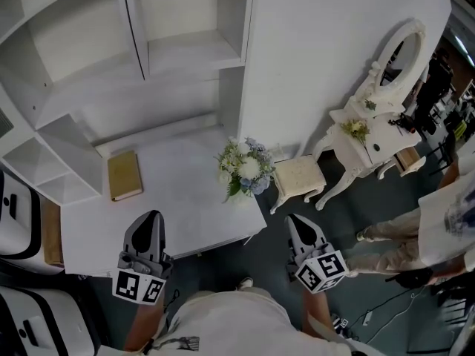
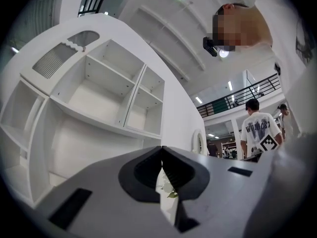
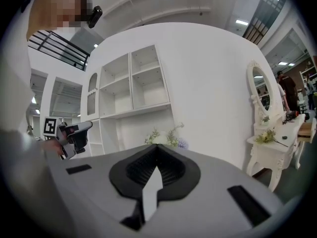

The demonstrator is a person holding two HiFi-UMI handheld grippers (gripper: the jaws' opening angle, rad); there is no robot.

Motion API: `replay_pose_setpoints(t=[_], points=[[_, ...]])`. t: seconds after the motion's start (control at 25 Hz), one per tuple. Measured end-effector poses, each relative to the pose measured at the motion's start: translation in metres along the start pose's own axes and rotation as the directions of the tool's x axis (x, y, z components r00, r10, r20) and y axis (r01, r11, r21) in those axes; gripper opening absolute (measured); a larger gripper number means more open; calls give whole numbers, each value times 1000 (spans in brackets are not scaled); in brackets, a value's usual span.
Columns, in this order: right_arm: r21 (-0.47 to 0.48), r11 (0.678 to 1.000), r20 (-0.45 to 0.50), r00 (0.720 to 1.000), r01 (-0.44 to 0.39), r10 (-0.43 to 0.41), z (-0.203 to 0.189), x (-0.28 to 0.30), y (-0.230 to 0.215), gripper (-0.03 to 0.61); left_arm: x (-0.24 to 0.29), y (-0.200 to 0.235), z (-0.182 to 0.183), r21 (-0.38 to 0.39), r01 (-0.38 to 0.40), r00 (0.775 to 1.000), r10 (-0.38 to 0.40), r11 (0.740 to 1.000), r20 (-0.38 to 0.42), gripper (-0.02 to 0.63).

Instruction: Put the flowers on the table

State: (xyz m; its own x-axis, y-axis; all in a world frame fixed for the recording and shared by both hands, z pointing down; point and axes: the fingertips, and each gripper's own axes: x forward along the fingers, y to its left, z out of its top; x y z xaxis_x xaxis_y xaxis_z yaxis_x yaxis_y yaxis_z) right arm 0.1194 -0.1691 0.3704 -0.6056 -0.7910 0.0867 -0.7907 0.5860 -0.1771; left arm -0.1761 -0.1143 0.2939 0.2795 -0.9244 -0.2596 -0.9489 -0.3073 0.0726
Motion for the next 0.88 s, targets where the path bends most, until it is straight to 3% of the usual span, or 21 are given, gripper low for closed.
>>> replay_pose_setpoints(t=[0.88], points=[[-18, 999, 20, 999, 39, -39, 0, -8, 23, 10, 7, 1, -6, -33, 90, 995, -91, 995, -30, 15]])
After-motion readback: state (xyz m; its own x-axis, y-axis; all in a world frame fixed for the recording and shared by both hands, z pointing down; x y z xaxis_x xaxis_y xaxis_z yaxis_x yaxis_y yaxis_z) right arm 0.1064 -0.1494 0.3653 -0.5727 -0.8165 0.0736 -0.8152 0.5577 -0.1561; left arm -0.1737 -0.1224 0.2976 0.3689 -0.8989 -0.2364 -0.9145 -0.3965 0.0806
